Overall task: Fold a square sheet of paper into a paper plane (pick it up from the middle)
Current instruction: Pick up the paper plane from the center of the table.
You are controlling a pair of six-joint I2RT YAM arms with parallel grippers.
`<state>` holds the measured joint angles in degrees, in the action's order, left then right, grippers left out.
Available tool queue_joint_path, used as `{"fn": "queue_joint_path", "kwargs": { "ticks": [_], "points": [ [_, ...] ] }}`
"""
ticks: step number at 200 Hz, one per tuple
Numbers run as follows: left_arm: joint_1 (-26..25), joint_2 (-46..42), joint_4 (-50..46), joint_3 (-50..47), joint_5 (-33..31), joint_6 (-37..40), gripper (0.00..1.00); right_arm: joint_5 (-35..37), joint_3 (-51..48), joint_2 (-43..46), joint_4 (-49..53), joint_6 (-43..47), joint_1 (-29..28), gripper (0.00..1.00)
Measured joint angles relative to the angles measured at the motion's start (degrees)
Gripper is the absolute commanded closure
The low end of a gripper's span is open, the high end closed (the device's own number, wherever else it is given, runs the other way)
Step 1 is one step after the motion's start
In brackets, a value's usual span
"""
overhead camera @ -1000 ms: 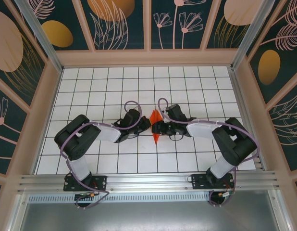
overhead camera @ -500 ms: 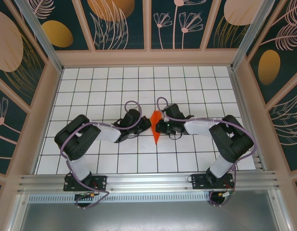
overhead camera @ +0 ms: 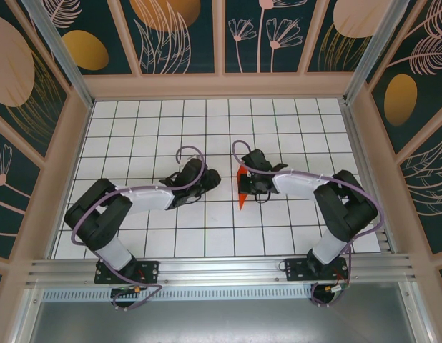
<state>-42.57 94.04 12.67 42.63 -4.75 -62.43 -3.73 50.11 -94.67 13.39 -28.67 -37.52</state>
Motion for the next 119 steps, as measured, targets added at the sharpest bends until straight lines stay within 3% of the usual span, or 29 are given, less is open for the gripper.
{"fn": "queue_joint_path", "kwargs": {
  "ticks": [29,52,82,119],
  "points": [
    [0.0,-0.3,-4.6,0.1,-4.1,-0.8,0.39,3.0,1.6,-0.5,2.0,0.9,0.0,0.94],
    [0.0,-0.3,-6.7,0.1,-5.9,-1.2,0.33,3.7,3.0,-1.9,2.3,1.3,0.0,0.86],
    [0.0,-0.3,-7.5,0.1,-6.7,-1.3,0.31,3.9,4.5,-3.3,2.3,1.2,0.0,0.78],
    [0.0,-0.3,-7.5,0.1,-7.3,-1.3,0.29,3.7,5.3,-4.6,2.2,1.3,0.0,0.77]
  ]
}}
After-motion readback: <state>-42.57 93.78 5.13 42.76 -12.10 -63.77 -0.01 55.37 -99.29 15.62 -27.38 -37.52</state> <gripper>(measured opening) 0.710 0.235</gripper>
